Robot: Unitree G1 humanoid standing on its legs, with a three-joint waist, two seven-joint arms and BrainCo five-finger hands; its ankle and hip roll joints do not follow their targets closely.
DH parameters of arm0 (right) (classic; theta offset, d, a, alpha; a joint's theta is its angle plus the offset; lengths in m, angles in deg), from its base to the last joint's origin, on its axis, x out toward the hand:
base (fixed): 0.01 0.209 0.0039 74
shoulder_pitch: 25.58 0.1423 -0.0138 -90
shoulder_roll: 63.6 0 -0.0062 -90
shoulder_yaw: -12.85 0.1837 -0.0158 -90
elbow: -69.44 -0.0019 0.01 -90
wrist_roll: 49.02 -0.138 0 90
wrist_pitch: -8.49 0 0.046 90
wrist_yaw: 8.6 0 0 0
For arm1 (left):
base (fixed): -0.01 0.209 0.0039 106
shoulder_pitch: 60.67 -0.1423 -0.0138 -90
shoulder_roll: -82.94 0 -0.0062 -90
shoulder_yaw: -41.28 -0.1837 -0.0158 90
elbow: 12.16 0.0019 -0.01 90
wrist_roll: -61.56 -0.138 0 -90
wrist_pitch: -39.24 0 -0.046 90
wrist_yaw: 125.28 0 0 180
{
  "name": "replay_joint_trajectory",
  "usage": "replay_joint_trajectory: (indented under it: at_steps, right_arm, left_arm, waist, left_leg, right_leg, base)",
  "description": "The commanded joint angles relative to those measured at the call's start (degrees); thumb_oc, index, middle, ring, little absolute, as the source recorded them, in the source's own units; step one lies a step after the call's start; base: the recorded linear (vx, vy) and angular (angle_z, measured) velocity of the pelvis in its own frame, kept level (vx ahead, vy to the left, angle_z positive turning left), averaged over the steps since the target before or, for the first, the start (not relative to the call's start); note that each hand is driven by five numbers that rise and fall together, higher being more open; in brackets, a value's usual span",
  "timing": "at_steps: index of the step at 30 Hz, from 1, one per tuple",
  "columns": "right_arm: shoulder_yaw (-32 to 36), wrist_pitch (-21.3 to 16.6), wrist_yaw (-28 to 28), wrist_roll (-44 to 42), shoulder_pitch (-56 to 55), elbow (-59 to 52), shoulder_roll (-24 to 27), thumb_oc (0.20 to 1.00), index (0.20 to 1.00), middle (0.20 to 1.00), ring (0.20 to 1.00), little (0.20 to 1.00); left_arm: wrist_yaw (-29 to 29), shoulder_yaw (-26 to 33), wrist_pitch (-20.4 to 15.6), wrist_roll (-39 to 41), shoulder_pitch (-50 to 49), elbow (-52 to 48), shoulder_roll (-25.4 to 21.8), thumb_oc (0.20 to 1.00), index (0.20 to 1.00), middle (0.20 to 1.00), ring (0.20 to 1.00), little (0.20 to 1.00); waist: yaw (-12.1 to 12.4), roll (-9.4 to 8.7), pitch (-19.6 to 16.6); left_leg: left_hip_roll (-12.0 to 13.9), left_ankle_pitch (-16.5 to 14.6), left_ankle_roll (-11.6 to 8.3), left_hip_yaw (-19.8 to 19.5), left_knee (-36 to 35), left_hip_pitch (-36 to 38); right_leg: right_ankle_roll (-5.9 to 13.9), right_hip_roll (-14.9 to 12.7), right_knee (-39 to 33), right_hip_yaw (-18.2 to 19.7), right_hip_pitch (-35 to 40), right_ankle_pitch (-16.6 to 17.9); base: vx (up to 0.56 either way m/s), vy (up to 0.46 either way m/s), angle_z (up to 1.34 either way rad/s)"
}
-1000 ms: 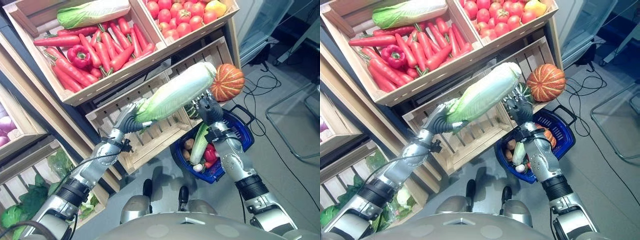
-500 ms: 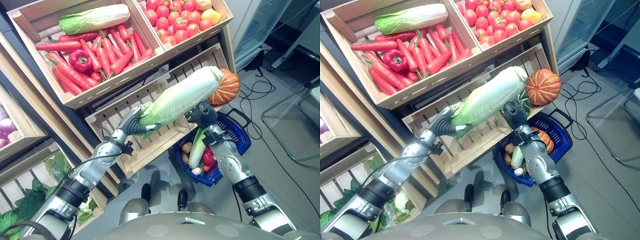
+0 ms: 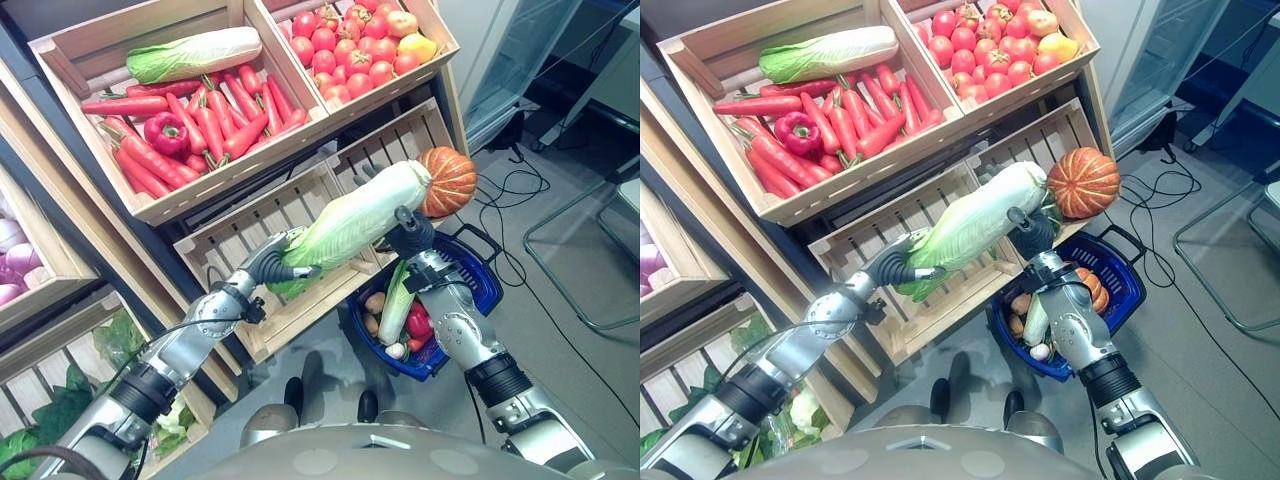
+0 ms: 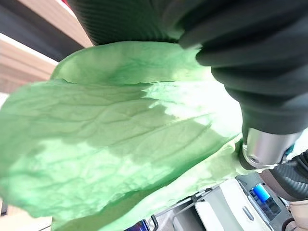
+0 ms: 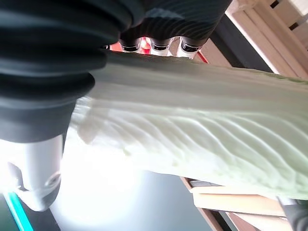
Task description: Pick up fruits and vegetables into the basket
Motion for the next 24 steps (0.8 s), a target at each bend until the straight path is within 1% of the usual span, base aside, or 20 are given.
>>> replay_joint_trajectory:
  at_steps: [1,4,5,6,7,8,16,19,20,21,22,24]
  right_arm:
    - [0.38,-3.55,3.3,1.27,2.96,-6.94,-0.42,1.0,1.0,1.0,1.0,1.0]
    - [0.0,-3.26,3.62,1.3,3.01,-6.92,-0.12,1.0,1.0,1.0,1.0,1.0]
    - [-0.09,-3.21,3.67,1.23,3.05,-6.82,-0.09,0.868,0.868,0.868,0.868,0.868]
    - [-0.14,-3.05,3.64,1.33,3.03,-6.75,-0.08,0.545,0.545,0.545,0.545,0.545]
    - [-0.25,-3.03,3.37,1.56,2.96,-6.62,-0.11,0.25,0.25,0.25,0.25,0.25]
    - [-0.44,-3.1,3.7,1.2,2.76,-6.29,-0.1,0.2,0.2,0.2,0.2,0.2]
    - [-1.31,-1.67,2.96,0.43,1.78,-6.39,-0.4,0.2,0.2,0.2,0.2,0.2]
    - [-1.68,-1.78,2.34,-0.15,1.5,-6.0,-0.77,0.2,0.2,0.2,0.2,0.2]
    - [-1.73,-2.17,1.74,-0.35,1.21,-5.84,-1.14,0.2,0.2,0.2,0.2,0.2]
    - [-1.71,-2.52,0.94,-0.47,0.8,-5.82,-1.45,0.2,0.2,0.2,0.2,0.2]
    - [-1.5,-2.93,0.15,-0.35,0.45,-5.53,-1.68,0.2,0.2,0.2,0.2,0.2]
    - [-1.04,-3.76,-1.44,-0.12,0.08,-4.78,-2.01,0.2,0.2,0.2,0.2,0.2]
  left_arm:
    - [1.83,0.06,-0.69,-0.64,2.62,-0.3,0.15,0.2,0.2,0.2,0.2,0.2]
    - [3.39,-0.57,0.11,-1.38,3.09,-0.88,-0.31,0.2,0.2,0.2,0.2,0.2]
    - [3.63,-0.63,0.35,-1.37,3.15,-0.99,-0.42,0.2,0.2,0.2,0.2,0.2]
    - [3.99,-0.61,0.5,-1.37,3.18,-1.05,-0.5,0.2,0.2,0.2,0.2,0.2]
    - [4.25,-0.64,0.66,-1.2,3.41,-1.1,-0.53,0.2,0.2,0.2,0.2,0.2]
    - [4.41,-0.61,1.11,-1.15,3.44,-1.45,-0.56,0.2,0.2,0.2,0.2,0.2]
    - [3.56,-0.47,1.78,-2.48,3.06,-1.54,-0.59,0.2,0.2,0.2,0.2,0.2]
    - [2.79,-0.34,2.28,-2.04,2.92,-1.29,-0.66,0.2,0.2,0.2,0.2,0.2]
    - [2.42,-0.1,3.06,-1.73,2.74,-1.26,-0.5,0.2,0.2,0.2,0.2,0.2]
    - [1.86,0.21,3.72,-1.38,2.37,-1.19,-0.36,0.47,0.47,0.47,0.47,0.47]
    - [1.26,0.48,4.02,-1.43,2.03,-1.04,-0.24,1.0,1.0,1.0,1.0,1.0]
    - [-0.97,0.99,4.21,-1.9,1.58,-0.57,-0.06,1.0,1.0,1.0,1.0,1.0]
  waist:
    - [0.18,-1.7,-1.5]
    - [0.15,-1.64,-1.55]
    - [0.17,-1.63,-1.58]
    - [0.16,-1.63,-1.64]
    - [0.14,-1.6,-1.68]
    - [0.11,-1.6,-1.67]
    - [0.02,-1.6,-1.45]
    - [0.04,-1.54,-1.33]
    - [0.07,-1.52,-1.23]
    - [0.07,-1.5,-1.11]
    - [0.06,-1.46,-1.0]
    - [0.03,-1.45,-0.77]
  left_leg:
    - [-1.93,-6.59,1.78,0.79,0.11,0.94]
    - [-1.9,-6.61,1.82,0.8,0.11,0.89]
    - [-1.9,-6.62,1.82,0.79,0.11,0.9]
    - [-1.89,-6.62,1.83,0.81,0.11,0.91]
    - [-1.87,-6.6,1.83,0.85,0.11,0.86]
    - [-1.84,-6.65,1.85,0.85,0.11,0.93]
    - [-1.74,-6.6,1.77,0.97,0.11,0.66]
    - [-1.76,-6.5,1.74,0.98,0.11,0.47]
    - [-1.78,-6.47,1.78,1.02,0.11,0.4]
    - [-1.81,-6.42,1.8,1.03,0.11,0.31]
    - [-1.83,-6.4,1.8,1.05,0.11,0.29]
    - [-1.89,-6.39,1.82,1.11,0.11,0.23]
  right_leg:
    - [4.59,-2.01,0.29,0.66,-0.64,-0.44]
    - [4.65,-2.06,0.29,0.69,-0.65,-0.53]
    - [4.65,-2.05,0.29,0.71,-0.63,-0.57]
    - [4.67,-2.07,0.29,0.77,-0.65,-0.57]
    - [4.66,-2.09,0.29,0.79,-0.67,-0.57]
    - [4.65,-2.08,0.29,0.81,-0.64,-0.61]
    - [4.73,-2.17,0.29,0.96,-0.94,-0.54]
    - [4.74,-2.17,0.29,1.11,-1.16,-0.48]
    - [4.72,-2.18,0.29,1.1,-1.24,-0.44]
    - [4.7,-2.15,0.29,1.12,-1.33,-0.4]
    - [4.67,-2.14,0.29,1.15,-1.35,-0.39]
    - [4.66,-2.13,0.29,1.23,-1.44,-0.34]
  base:
    - [0.0,0.0,0.0]
    - [0.0,0.0,0.0]
    - [0.0,0.0,0.0]
    - [0.0,0.0,0.0]
    - [0.0,0.0,0.0]
    - [0.0,0.0,0.0]
    - [0.0,0.0,0.0]
    - [0.0,0.0,0.0]
    - [0.0,0.0,0.0]
    - [0.0,0.0,0.0]
    - [0.0,0.0,0.0]
    - [0.0,0.0,0.0]
